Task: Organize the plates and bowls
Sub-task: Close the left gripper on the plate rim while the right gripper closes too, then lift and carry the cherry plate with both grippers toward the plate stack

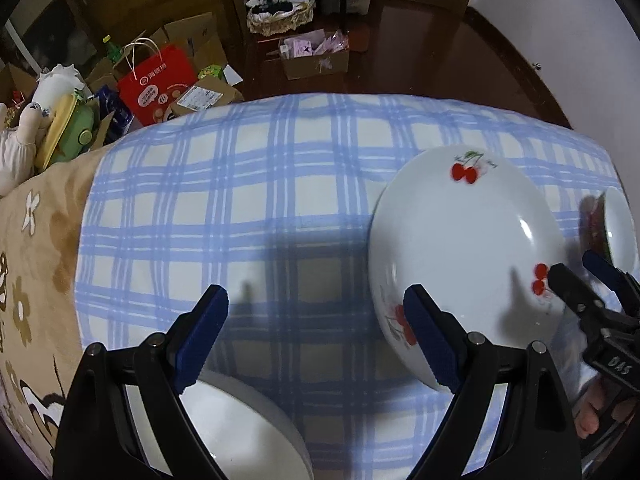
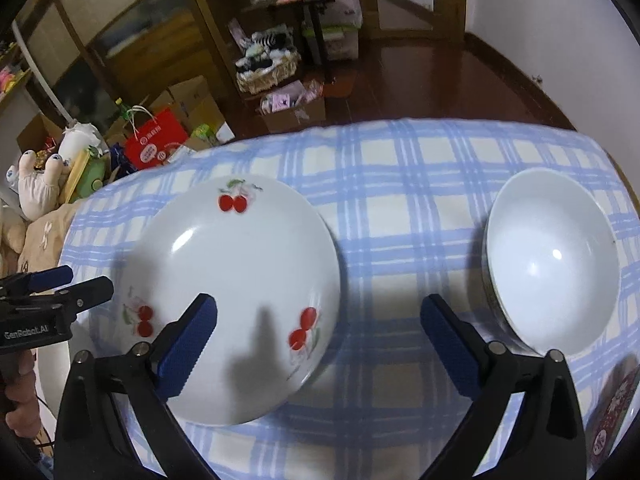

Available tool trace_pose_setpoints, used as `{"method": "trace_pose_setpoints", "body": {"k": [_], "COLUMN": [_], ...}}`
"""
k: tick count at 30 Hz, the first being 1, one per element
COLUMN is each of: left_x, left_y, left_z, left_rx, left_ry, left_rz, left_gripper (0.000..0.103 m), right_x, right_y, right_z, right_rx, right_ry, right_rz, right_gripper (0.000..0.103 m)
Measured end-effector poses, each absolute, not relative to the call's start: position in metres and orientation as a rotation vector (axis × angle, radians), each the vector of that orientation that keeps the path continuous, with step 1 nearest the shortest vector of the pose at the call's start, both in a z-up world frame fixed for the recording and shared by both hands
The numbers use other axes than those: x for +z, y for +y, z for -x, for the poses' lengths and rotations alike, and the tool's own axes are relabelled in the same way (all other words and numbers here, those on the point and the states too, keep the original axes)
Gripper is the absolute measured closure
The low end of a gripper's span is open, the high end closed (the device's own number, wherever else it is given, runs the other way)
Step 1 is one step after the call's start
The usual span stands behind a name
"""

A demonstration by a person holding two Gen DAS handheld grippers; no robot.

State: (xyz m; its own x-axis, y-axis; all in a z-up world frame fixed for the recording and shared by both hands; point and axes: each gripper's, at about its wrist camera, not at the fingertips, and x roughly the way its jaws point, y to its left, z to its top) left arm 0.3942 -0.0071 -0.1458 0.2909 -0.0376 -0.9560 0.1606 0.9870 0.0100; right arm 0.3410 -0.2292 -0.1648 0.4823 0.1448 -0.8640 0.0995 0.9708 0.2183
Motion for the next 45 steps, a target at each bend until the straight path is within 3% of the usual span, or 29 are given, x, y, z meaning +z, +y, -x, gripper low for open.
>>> {"method": "trace_pose_setpoints", "body": {"k": [1, 3, 5, 6, 7, 9, 11, 14, 27, 45], "left_x": [-0.149, -0.156, -0.163, -0.164, -0.165, -0.167, -0.169, -0.172, -0.153, -0.102], "left_y": [-0.008, -0.010, -0.011, -0.011, -0.011, -0.012, -0.013, -0.017, -0.024, 0.011], "left_z": [-0.395, -0.397, -0.400, -0.400, -0.401, -0.403, -0.404, -0.410, -0.396, -0.357], "left_rx": [-0.134, -0.142, -0.172, -0.184, -0.203, -0.224, -0.241, -0.263, -0.221, -0.188], "left_ry": [1.277, 1.293, 1.319, 1.324, 1.329, 1.328, 1.332, 1.364, 1.358, 1.304], "left_rz": [-0.117, -0.121, -0.093, -0.075, -0.047, 0.000, 0.039, 0.075, -0.051, 0.015], "left_gripper": [0.015, 0.025, 0.044, 0.049, 0.058, 0.070, 0.082, 0.089, 0.091, 0.092], "right_x": [-0.168, -0.172, -0.175, -0.176, -0.178, -0.181, -0.182, -0.185, -0.170, -0.123], "right_y": [-0.232, -0.234, -0.234, -0.233, -0.232, -0.230, -0.233, -0.240, -0.235, -0.206], "right_z": [-0.342, -0.343, -0.344, -0.345, -0.346, -0.350, -0.351, -0.355, -0.343, -0.303], "right_rx": [0.030, 0.032, 0.057, 0.070, 0.080, 0.069, 0.072, 0.073, 0.088, 0.158], "right_ry": [1.081, 1.101, 1.107, 1.113, 1.119, 1.133, 1.130, 1.134, 1.118, 1.025], "right_rz": [-0.266, -0.265, -0.267, -0.272, -0.275, -0.244, -0.260, -0.313, -0.330, -0.284], "right_gripper": [0.008, 0.022, 0.051, 0.059, 0.077, 0.088, 0.089, 0.090, 0.092, 0.093]}}
